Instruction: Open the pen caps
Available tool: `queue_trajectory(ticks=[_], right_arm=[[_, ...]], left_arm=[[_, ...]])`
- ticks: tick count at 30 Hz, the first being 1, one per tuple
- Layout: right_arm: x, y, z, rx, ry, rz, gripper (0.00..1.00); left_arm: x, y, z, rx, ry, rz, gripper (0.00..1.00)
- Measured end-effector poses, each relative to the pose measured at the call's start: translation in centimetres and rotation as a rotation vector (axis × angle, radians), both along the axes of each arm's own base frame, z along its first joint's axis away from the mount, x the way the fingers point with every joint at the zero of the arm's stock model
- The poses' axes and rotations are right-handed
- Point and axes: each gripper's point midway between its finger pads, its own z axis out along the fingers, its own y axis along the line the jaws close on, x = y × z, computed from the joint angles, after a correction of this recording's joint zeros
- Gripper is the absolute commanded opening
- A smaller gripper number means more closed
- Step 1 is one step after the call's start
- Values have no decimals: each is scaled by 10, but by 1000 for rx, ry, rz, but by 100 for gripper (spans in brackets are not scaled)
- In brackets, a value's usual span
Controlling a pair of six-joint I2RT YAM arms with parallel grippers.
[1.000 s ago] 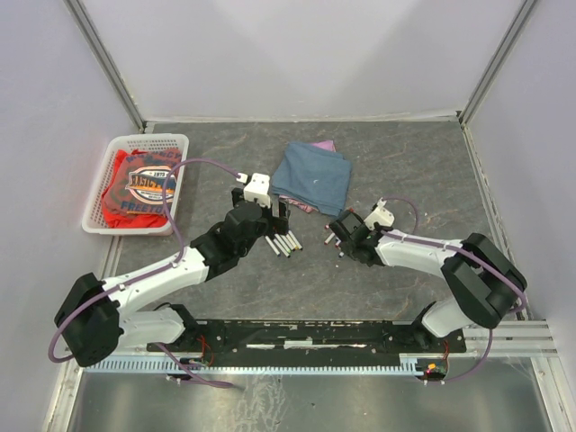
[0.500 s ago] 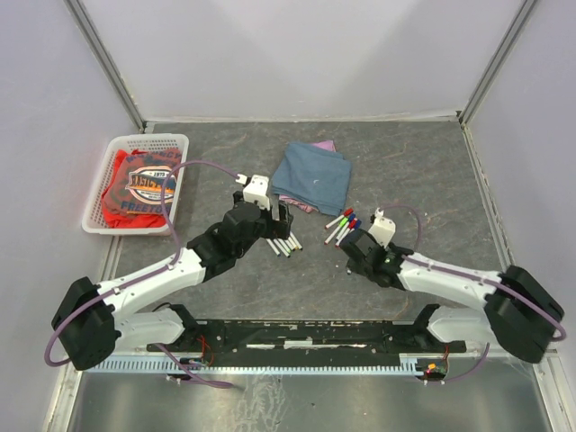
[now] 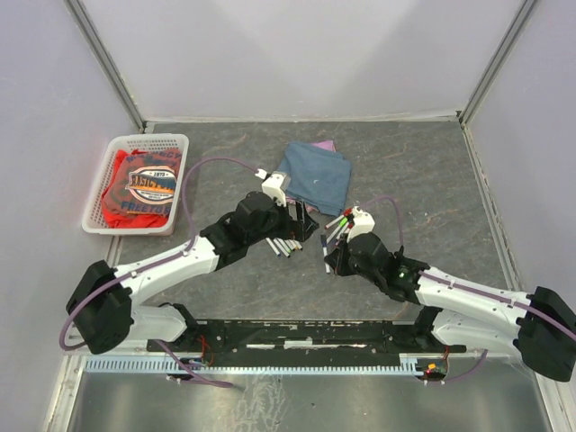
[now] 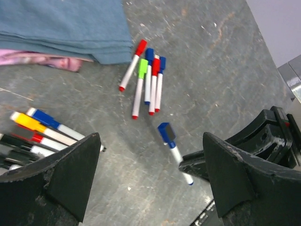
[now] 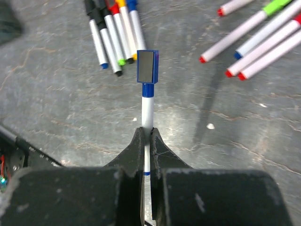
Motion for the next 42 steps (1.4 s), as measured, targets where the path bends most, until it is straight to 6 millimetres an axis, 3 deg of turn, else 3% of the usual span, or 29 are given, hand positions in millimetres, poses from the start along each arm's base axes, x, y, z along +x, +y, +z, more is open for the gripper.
queue_trajectory(ticks=[7,14,27,38,42], right_arm=[[-12,25,11,38,-44,126,1],[-13,36,23,75,-80,158,1],[-8,42,60,191,-161,147,1],[-6,49,61,217,-159,142,1],[-5,50,59,215,-156,141,1]], left_arm=[[-12,-16,-16,-37,106,-65,89],[-17,-26,-11,-99,139,-88,81],[-20,-20,-27,-186,221,-66,62],[-20,-22,-20,-290,253,-72,48],[-20,-22,-18,-315,259,-71,37]])
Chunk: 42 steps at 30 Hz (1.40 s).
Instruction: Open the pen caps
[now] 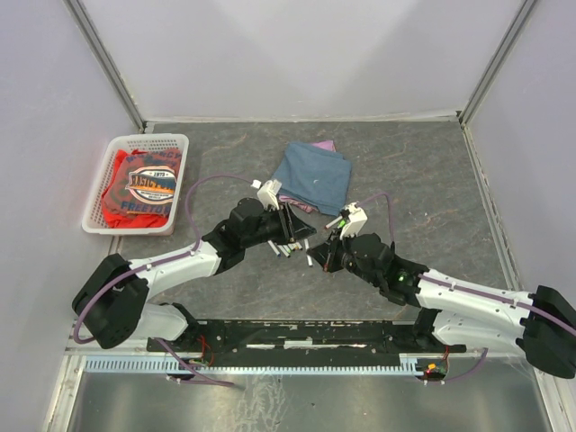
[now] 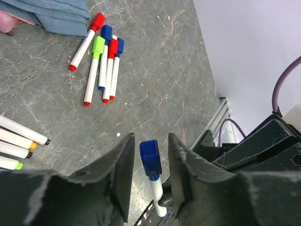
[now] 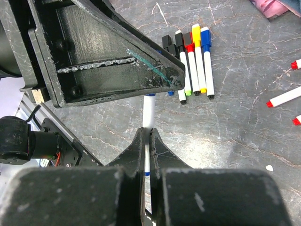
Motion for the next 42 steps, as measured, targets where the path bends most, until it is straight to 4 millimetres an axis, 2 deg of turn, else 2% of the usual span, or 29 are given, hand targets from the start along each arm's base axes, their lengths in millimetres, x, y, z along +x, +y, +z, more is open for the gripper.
queue_trajectory(ticks=[9,11,15,19,24,28,31,36,42], right_arm=[[1,2,0,9,2,-3,1],[1,2,0,11,3,-5,5],[2,3,0,16,9,-12,28],[4,2,-2,14,12,-23,40],[4,2,-2,13,11,-27,42],[5,3,-6,4,16,-27,40],[6,5,-12,-6,25,-25,34],[7,13,-13,2,30,-14,2],[11,14,-15,-18,34,-30,1]], left_arm=[[-2,-1,1,-19,1,-9,4],[-3,-1,1,-20,3,-15,3],[-4,-1,0,-21,4,-19,3],[-5,-1,0,-24,2,-22,3],[-5,-2,4,-36,-6,-30,3],[-7,-2,5,-40,-7,-37,3],[-7,-3,5,-42,-8,-38,3],[-6,-1,3,-38,-6,-31,3],[1,3,0,-26,-12,9,3]])
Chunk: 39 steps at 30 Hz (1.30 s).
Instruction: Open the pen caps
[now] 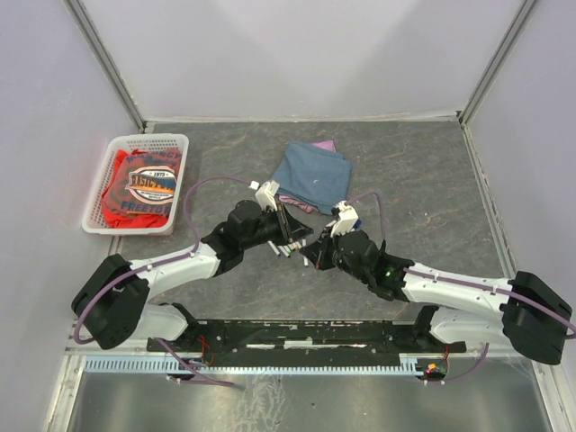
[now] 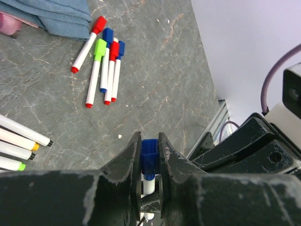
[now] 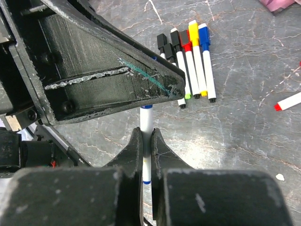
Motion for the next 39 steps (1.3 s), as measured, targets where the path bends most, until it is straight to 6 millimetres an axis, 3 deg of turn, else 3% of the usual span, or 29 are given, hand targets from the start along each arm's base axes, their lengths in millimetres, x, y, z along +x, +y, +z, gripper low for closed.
queue_trajectory(ticks=[10,20,28,33,39], right_arm=[[15,-3,-17,-108,6,-50,1],[22,0,-24,-133,-7,-70,1],[11,-6,3,74,-26,-6,1],[-8,-21,-30,97,86,57,1],[-12,-21,-31,139,116,82,1]], left_arm=[[24,2,-17,85,25,112,3],[33,6,-24,124,33,162,3],[28,1,12,-101,-48,2,3],[54,17,47,-199,-167,42,3],[48,12,67,-270,-202,-11,3]])
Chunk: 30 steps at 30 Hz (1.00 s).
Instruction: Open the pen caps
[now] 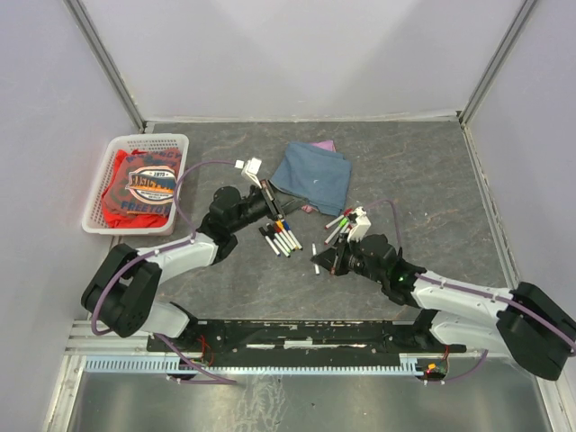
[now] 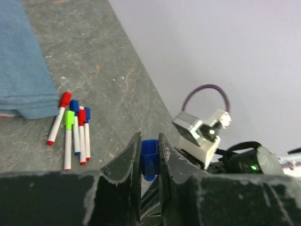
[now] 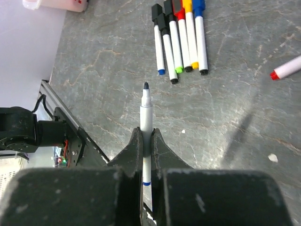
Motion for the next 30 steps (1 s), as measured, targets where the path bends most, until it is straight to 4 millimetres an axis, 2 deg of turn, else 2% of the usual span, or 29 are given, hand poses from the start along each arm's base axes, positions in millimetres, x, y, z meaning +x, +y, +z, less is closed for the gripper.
queue_trajectory(ticks=[4,7,10,13,14,20,25,30], right_arm=[[7,-18,3,-97,-7,-69,1],[24,-36,14,-192,-31,-178,1],[40,-56,18,-287,-40,-283,1],[53,-80,6,-400,-14,-377,2],[57,-93,-4,-453,8,-416,1],[65,-146,-42,-653,111,-535,6],[73,-165,-52,-721,163,-577,8],[81,-175,-67,-764,216,-600,14]], left_arm=[[19,9,-23,106,85,111,3],[40,33,-51,256,150,282,3],[52,56,-73,390,178,402,3],[63,77,-96,530,201,494,3],[67,83,-104,572,207,516,4],[76,105,-145,782,247,577,6],[78,121,-169,843,294,593,10],[81,132,-182,861,329,606,22]])
